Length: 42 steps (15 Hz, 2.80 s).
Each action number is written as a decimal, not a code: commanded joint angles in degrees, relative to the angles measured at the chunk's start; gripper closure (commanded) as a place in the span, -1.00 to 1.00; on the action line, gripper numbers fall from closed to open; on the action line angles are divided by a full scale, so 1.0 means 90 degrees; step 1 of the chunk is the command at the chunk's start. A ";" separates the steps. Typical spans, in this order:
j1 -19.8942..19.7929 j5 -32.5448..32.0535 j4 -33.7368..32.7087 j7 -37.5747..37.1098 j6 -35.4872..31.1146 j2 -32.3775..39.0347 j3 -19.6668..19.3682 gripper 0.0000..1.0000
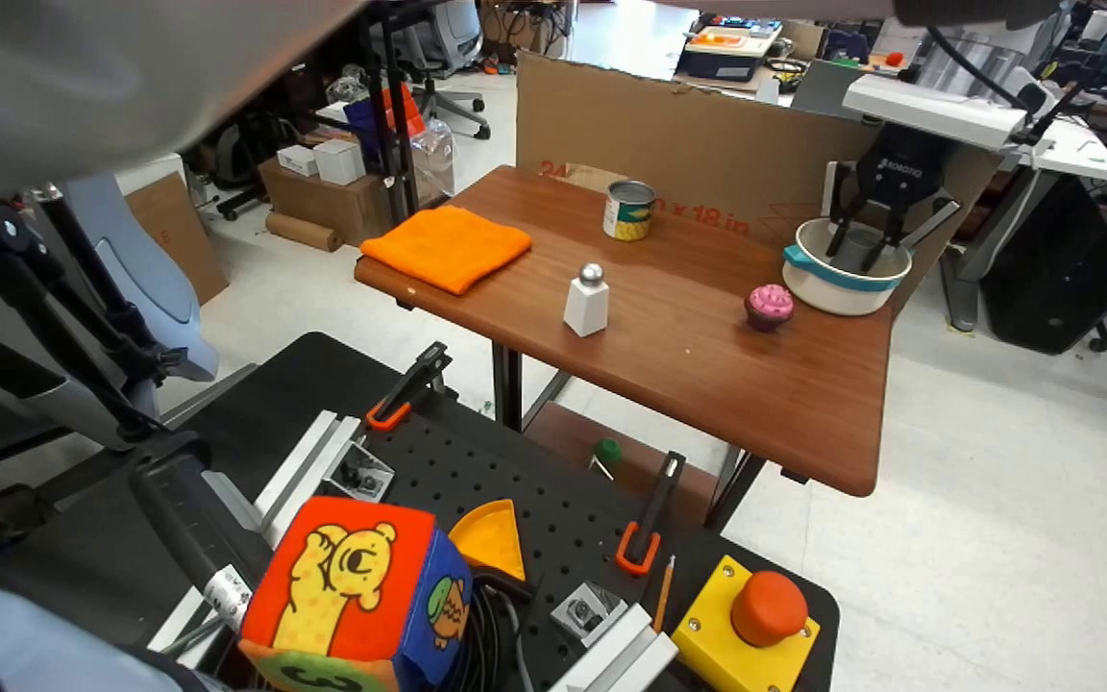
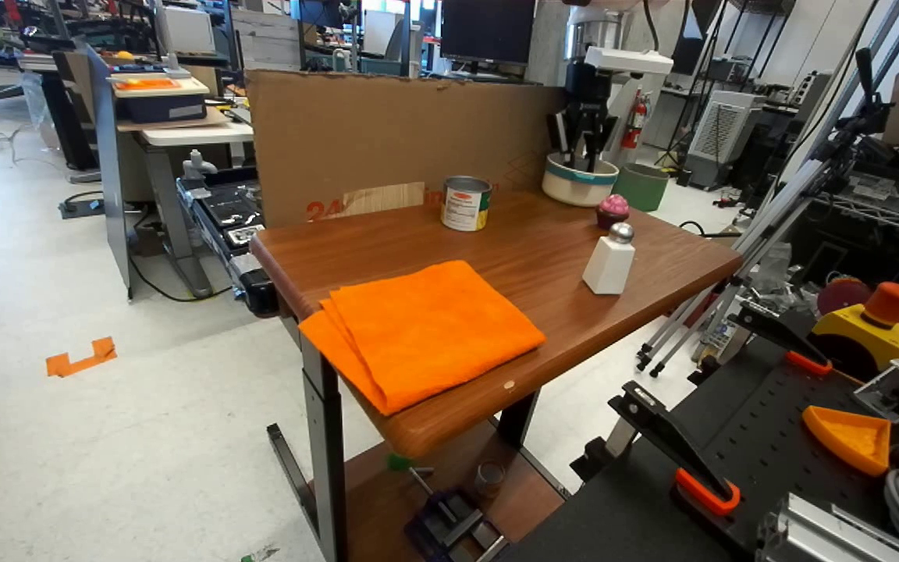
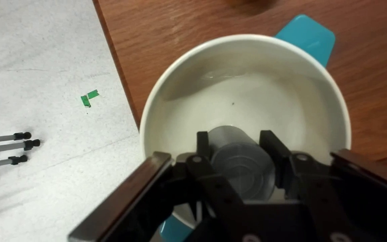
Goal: Remove the object from the pot.
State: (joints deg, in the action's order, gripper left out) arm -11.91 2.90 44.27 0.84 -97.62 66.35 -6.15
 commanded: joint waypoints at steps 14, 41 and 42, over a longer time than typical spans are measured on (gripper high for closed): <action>-0.0033 -0.0380 0.4250 0.2704 -0.1528 -0.3420 0.0492 0.78; -0.0124 0.0094 1.0082 0.1015 -0.4225 -0.6063 -0.0099 -0.80; -0.0077 0.0002 1.0229 0.0997 -0.4052 -0.6401 -0.0134 -0.97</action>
State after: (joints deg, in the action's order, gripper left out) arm -13.43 2.73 130.51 9.65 -134.82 17.75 -7.20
